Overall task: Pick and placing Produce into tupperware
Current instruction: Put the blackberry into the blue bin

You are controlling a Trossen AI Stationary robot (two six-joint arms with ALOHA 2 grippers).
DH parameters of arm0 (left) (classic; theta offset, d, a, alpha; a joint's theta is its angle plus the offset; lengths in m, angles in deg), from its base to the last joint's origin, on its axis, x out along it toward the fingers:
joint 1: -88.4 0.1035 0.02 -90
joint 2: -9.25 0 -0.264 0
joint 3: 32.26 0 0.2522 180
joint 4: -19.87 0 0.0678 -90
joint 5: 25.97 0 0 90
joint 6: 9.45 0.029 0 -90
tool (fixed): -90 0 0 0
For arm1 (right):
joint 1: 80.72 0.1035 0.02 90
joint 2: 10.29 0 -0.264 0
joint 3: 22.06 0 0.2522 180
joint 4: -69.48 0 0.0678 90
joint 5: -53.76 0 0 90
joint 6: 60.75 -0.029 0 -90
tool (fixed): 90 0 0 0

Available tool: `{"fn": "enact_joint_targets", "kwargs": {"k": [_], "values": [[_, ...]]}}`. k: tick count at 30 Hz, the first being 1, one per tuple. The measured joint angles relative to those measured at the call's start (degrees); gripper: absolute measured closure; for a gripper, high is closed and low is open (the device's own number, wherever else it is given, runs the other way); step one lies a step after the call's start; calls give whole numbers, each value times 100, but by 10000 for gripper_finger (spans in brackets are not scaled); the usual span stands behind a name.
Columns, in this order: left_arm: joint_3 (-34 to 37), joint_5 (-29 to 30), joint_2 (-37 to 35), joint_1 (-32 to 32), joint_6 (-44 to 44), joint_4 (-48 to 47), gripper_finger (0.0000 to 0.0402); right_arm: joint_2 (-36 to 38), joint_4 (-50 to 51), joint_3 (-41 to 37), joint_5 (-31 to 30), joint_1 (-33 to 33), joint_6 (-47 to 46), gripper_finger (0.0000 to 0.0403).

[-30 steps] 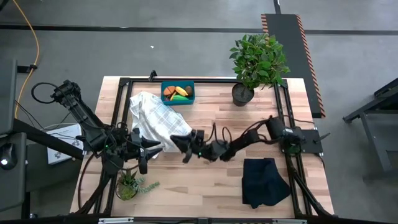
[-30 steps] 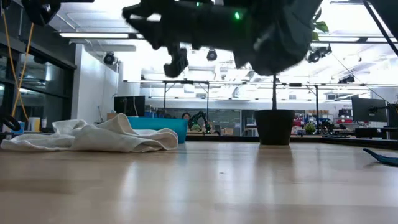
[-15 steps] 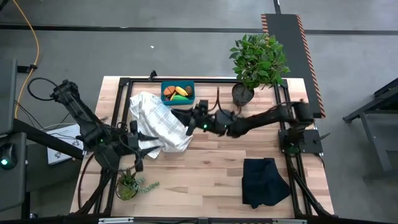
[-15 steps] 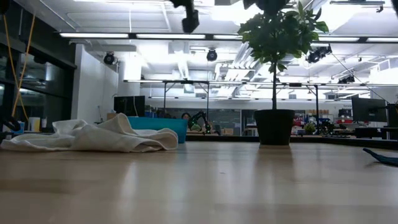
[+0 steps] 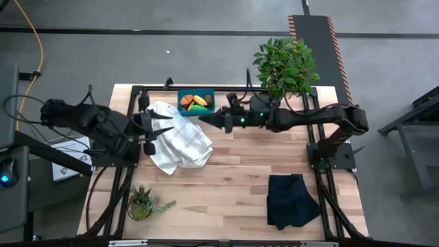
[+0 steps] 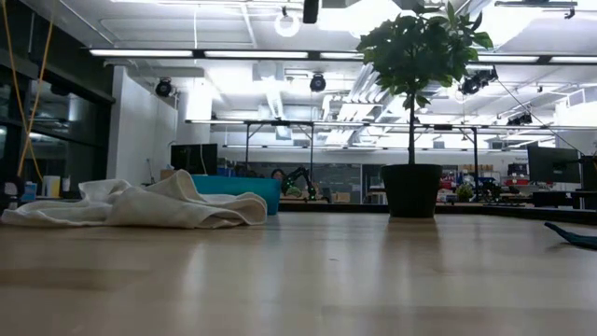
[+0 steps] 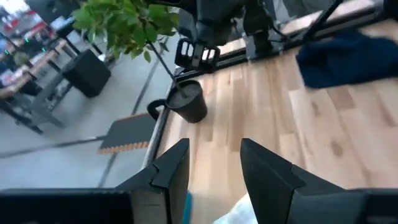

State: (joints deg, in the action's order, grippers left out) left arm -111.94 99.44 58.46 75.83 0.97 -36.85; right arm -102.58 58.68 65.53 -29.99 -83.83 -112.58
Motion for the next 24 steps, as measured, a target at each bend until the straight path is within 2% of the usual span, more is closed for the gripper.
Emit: {"fn": "enact_joint_targets", "kwargs": {"k": [8,14,20,24], "values": [[-172,-543,252,754,891,463,270,59,-56,-2,161,-138,-655,359],[-178,-1474,647,1264,1662,1188,270,59,-154,-2,158,-138,-862,359],[-174,-1756,763,1680,1784,1512,270,54,-227,-2,161,-137,-924,359],[-174,-2281,761,1823,1883,1706,270,54,-219,-2,210,-118,-974,359]]}}
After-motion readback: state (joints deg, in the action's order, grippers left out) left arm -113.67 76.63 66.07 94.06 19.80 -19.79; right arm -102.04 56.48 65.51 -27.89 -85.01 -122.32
